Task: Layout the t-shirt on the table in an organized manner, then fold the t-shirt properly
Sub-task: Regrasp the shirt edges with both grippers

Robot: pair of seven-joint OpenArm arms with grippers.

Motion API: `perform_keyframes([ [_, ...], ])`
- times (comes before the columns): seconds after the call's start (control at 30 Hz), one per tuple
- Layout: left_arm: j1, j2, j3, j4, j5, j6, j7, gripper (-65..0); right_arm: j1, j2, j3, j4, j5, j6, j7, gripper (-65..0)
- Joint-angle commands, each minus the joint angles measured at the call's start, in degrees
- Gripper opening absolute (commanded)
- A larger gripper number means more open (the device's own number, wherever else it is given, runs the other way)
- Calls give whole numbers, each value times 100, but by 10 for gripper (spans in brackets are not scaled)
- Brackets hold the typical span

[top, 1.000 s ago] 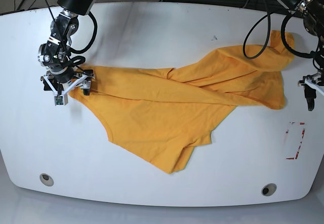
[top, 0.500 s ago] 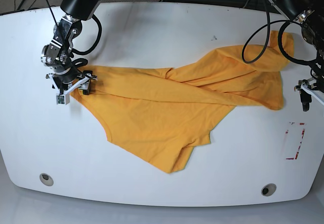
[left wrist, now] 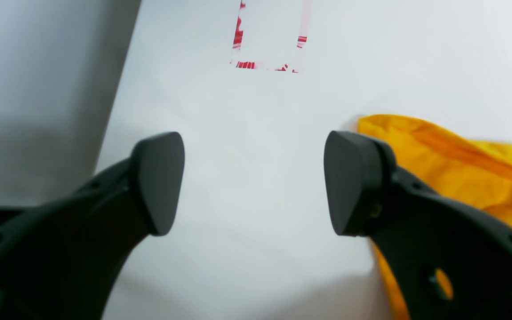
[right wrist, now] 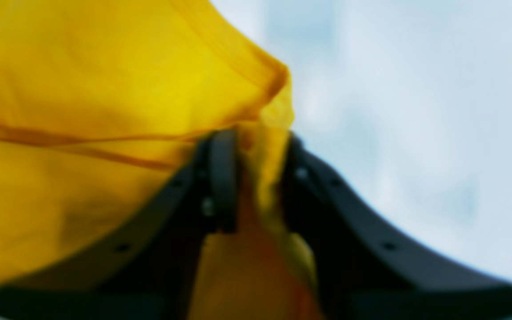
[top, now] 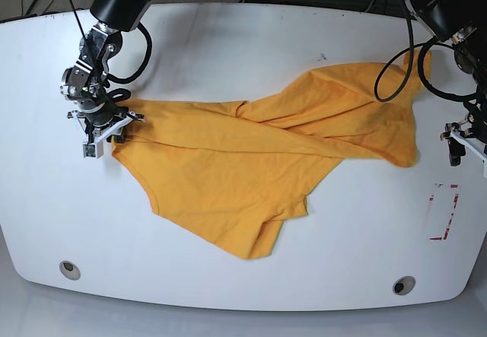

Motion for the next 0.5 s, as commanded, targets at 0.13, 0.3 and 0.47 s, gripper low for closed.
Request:
perform_keyframes([
  [0.13,-233,-100,170,-483,-89,0,-137,-181,94,67,7,89,9,-13,54,-636],
  [0.3,-348,-100,487,-975,-98,0,-146,-179,85,67,-2,89,9,-13,54,-636],
  [0.47,-418,6,504,-1301,-115,0,-163,-179,85,58,-11,89,9,145,54,-636],
])
